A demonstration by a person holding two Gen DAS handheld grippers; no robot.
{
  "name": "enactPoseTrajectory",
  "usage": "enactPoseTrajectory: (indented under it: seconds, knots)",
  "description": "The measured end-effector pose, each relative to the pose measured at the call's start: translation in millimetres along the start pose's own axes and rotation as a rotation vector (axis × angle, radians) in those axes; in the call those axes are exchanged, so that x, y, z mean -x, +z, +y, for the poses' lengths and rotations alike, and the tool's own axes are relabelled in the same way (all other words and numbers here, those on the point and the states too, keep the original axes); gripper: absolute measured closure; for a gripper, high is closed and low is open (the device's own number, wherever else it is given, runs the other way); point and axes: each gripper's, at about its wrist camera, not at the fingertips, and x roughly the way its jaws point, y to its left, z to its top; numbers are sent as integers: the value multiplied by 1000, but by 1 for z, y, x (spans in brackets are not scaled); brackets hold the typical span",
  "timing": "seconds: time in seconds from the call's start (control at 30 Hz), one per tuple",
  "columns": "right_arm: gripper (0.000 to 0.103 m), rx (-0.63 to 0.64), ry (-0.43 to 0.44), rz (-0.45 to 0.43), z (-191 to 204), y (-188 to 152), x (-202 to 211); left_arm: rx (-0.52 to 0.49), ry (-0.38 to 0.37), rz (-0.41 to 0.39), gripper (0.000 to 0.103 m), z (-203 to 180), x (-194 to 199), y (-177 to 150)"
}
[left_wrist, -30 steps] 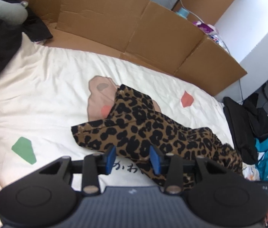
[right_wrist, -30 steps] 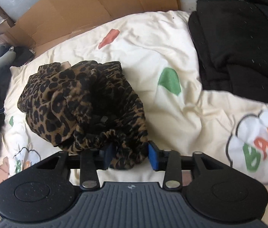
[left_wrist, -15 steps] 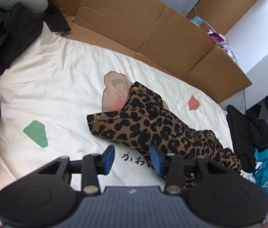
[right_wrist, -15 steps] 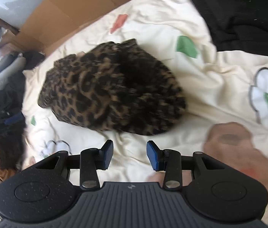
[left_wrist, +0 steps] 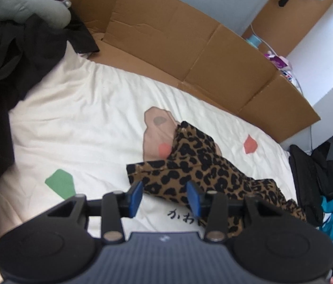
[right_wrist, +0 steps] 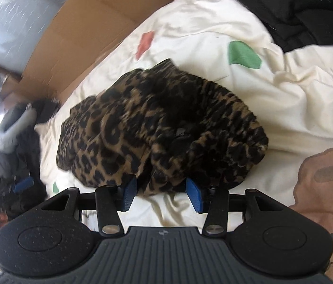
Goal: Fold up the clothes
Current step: 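Drag the cuff across the garment with the right gripper, then open it, then grasp the leopard-print fabric with both grippers and lift it off the duvet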
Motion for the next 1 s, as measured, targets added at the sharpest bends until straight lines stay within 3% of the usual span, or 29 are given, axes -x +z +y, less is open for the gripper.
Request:
enactPoseTrajectory:
  seconds: [0.17, 0.23, 0.33, 0.47, 0.73, 0.87, 1.0]
  knots:
    - [50, -79, -1, -25, -13, 1, -17, -26, -10, 23, 55, -6, -16, 0]
    - [51, -109, 17, -49, -19, 0, -22, -42, -13, 32, 45, -8, -25, 0]
    - [73, -144, 28, -54, -26, 1, -30, -78, -6, 26, 37, -13, -36, 3]
    - [86, -131, 39, -55, -25, 1, -31, -139, -9, 28, 36, -20, -53, 11]
    - [87, -138, 58, -37, -28, 0, -27, -375, -44, 77, 33, -47, -87, 17]
    - [87, -137, 65, -30, -30, 0, -27, -440, -64, 131, 33, -51, -103, 19]
    - [87, -135, 69, -24, -31, 0, -26, -563, -30, 134, 32, -60, -114, 17]
